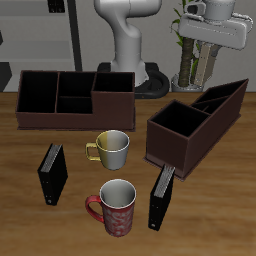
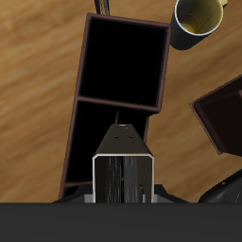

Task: Place the yellow book into the left desk caddy's back compartment

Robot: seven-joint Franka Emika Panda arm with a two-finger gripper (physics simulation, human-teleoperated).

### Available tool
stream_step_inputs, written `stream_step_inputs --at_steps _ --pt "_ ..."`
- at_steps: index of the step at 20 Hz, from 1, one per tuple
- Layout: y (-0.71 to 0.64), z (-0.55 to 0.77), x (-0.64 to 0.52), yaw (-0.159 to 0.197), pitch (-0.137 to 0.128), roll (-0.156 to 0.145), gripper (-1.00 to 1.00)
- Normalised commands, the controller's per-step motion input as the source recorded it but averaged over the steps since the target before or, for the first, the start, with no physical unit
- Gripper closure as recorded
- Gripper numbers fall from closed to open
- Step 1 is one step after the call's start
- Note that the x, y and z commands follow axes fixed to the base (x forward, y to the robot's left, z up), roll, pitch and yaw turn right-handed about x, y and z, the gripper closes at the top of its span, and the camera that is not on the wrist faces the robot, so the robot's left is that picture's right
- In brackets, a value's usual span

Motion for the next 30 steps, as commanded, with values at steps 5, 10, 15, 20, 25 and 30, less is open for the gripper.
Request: stream_step_inputs --at_steps 5,10,15,20,25,30 --pt "0.09 0.13 0.02 -0.004 0.006 0.028 1.0" --pt "0.16 0.14 0.03 0.014 -0.003 0.032 1.0" --pt "0.1 0.04 0.04 -0.004 0.002 0.025 1.0" --pt "-0.03 -0.07 0.15 -0.012 0.036 0.023 1.0" --pt "-0.07 -0.1 0.18 -0.012 0.031 -0.004 1.0" --pt "0.02 -0.08 0.06 -0.014 0.014 0.006 1.0"
